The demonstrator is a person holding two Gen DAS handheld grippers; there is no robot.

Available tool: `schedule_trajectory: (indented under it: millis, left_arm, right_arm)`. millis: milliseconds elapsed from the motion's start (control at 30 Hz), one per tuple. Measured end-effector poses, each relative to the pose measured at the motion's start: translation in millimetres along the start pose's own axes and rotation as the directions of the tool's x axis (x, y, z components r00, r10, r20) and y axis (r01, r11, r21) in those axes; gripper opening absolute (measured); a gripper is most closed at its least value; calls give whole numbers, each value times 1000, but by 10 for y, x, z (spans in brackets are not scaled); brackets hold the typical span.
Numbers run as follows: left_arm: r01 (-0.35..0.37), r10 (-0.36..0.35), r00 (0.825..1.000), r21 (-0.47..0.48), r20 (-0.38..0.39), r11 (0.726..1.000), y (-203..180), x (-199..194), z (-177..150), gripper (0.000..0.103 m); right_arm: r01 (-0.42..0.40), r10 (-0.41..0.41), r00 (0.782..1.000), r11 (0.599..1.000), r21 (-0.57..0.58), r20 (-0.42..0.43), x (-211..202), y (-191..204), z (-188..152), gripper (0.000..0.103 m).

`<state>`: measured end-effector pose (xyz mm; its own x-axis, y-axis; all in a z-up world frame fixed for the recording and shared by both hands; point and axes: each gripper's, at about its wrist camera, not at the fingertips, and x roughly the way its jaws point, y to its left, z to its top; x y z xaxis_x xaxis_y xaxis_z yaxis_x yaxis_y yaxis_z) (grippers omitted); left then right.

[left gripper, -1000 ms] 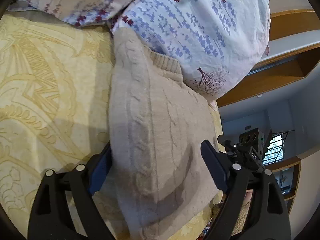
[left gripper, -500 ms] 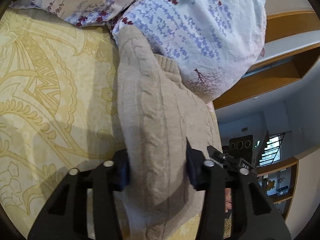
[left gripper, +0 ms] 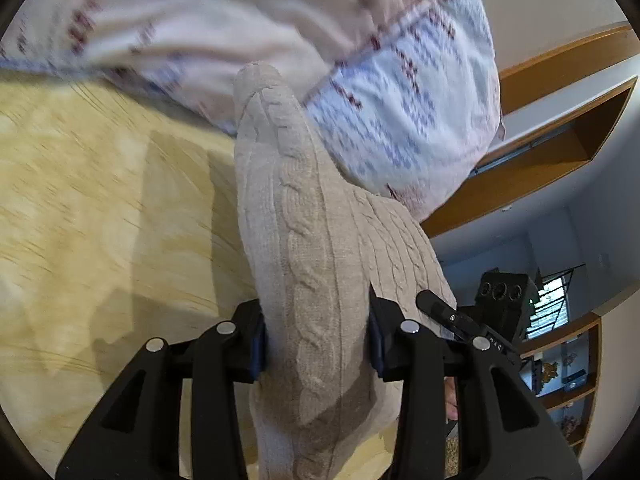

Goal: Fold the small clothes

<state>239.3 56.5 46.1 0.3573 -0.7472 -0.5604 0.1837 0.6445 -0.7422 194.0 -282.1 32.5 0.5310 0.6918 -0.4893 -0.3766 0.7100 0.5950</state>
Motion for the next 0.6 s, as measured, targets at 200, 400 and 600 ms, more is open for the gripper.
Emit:
schedule_trajectory:
  millis: [200,400,600]
  left_arm:
    - [-140,140,990,-112,-6,984,535,-41,43,46]
    - [-132,140,989,-132,46,982,569,-197,-4,53]
    - [-177,156,969,98,191,979,23,-485,-167,59]
  right_arm:
    - [111,-106,991,992,61,-84,542,-153,-137,37]
    - [94,-86,994,986,141,-60,366,-339,-47,54]
    - [72,-71,997,969,237,-12,281,-532,83,57]
